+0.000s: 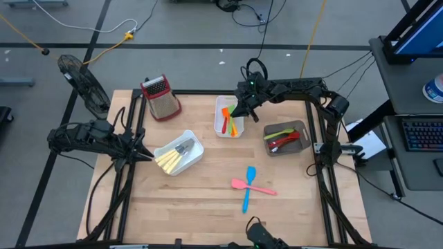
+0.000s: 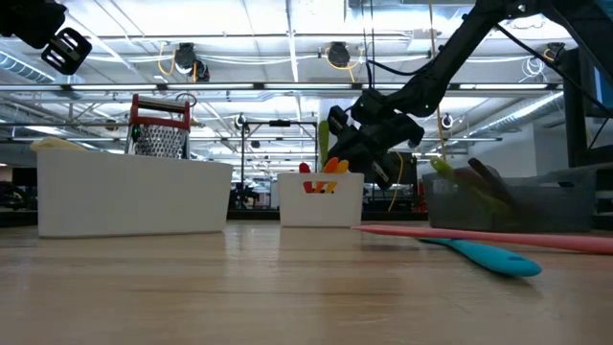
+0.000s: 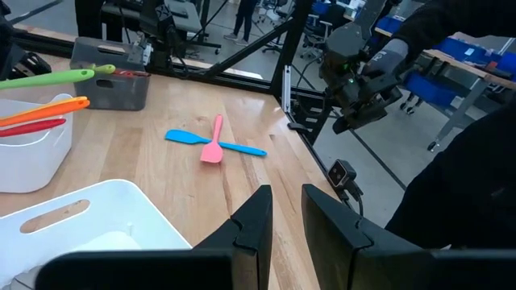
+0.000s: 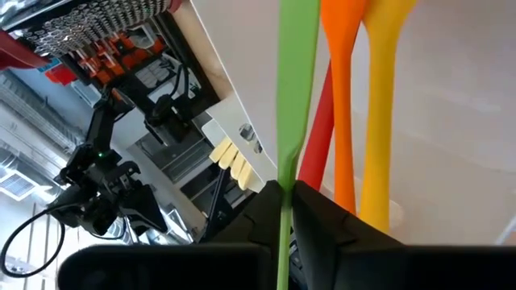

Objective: Pick & Place Kitchen Items
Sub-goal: Put the green spatula into the top white bin, then put the pink spatula into the top white bin

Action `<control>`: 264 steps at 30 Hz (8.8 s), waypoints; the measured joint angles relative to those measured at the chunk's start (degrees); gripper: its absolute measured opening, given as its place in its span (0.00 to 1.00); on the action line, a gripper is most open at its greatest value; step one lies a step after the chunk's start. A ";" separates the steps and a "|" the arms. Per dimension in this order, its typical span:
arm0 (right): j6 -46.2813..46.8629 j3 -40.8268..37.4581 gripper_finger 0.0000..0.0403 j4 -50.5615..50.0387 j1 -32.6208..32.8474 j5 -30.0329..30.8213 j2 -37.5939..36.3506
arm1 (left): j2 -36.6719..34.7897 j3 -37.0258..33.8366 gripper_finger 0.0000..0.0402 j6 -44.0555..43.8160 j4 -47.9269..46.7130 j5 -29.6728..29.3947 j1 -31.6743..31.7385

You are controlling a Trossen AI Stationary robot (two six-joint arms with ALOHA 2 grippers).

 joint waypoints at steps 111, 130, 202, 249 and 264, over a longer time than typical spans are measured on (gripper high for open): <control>-42.93 -0.02 0.25 -47.64 60.25 50.89 -28.90 | 0.00 0.00 0.17 1.64 -0.39 0.04 -0.02; -51.39 -3.02 0.46 -48.28 64.26 49.42 -22.40 | 0.01 0.02 0.17 0.87 -0.10 0.02 -0.01; -45.42 -20.76 0.06 -28.03 63.12 51.96 -17.89 | 0.02 0.02 0.17 -1.34 -0.39 -2.54 -0.01; 10.08 -20.55 0.06 23.38 40.72 41.08 -33.33 | 0.00 0.02 0.17 1.07 -0.40 -2.51 0.00; 18.09 -20.52 0.06 15.42 22.06 28.79 -33.21 | 0.02 0.02 0.17 1.20 -0.42 -2.51 -0.01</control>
